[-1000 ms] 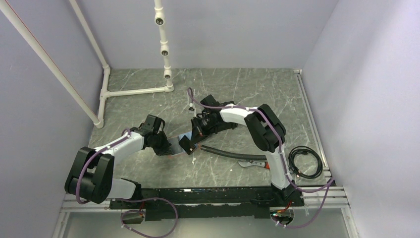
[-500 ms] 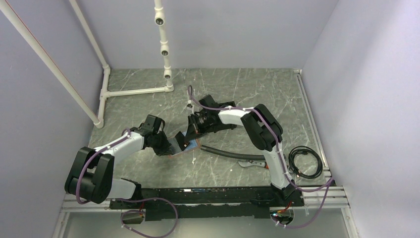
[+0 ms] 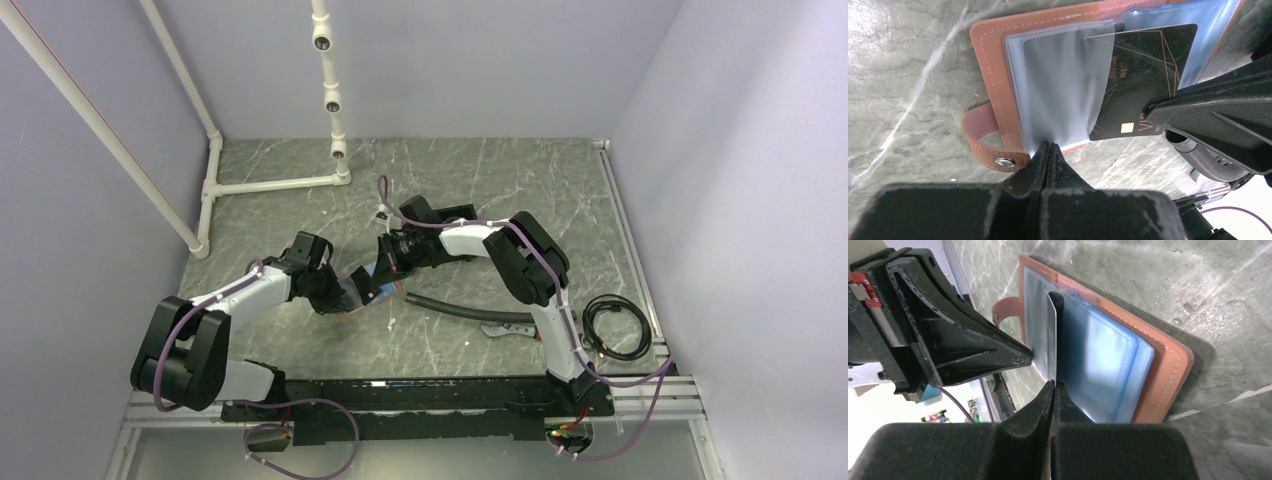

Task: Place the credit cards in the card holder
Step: Insert the credit card into the card holder, then pick up the credit card from the storage box.

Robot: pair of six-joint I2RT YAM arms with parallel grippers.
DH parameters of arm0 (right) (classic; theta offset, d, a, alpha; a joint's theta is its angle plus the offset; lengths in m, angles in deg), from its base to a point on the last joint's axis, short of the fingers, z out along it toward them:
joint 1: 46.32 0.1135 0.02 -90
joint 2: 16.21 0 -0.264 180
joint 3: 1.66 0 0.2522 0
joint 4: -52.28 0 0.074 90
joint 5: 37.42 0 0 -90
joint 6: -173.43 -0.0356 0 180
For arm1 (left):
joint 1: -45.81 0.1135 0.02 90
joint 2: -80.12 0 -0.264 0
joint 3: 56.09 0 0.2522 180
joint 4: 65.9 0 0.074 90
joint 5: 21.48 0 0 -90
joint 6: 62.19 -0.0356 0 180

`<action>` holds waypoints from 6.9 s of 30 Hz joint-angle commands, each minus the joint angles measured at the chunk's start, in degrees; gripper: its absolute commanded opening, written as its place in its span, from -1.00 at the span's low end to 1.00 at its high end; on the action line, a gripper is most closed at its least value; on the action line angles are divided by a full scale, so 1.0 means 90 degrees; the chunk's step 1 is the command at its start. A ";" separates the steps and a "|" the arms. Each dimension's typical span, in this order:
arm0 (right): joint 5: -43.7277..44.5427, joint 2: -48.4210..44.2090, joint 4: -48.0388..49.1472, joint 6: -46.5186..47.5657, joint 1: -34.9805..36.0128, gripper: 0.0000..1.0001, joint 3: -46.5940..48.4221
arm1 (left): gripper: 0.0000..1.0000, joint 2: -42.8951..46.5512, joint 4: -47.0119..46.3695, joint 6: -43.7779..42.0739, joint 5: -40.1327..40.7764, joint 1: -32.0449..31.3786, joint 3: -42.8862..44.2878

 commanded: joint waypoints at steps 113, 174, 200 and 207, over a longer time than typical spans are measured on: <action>0.4194 -0.1980 -0.3577 0.2323 -0.0754 0.81 0.1129 | 0.04 0.1939 0.1046 -0.0141 0.0308 0.0149 0.0210; 0.3322 -0.1978 -0.2724 0.1579 -0.1392 -1.00 0.0566 | -0.24 0.1550 0.1768 -0.0865 -0.0056 0.0249 0.0991; -0.0655 -0.3293 0.1098 -0.1461 -0.0875 -1.00 -0.0775 | 0.53 0.1391 -0.3503 0.0954 -0.3670 0.0727 0.0448; -0.0649 -0.3325 0.1263 -0.1587 -0.0820 -1.00 -0.0871 | 0.50 0.1658 -0.3264 0.1126 -0.3407 0.0727 0.0301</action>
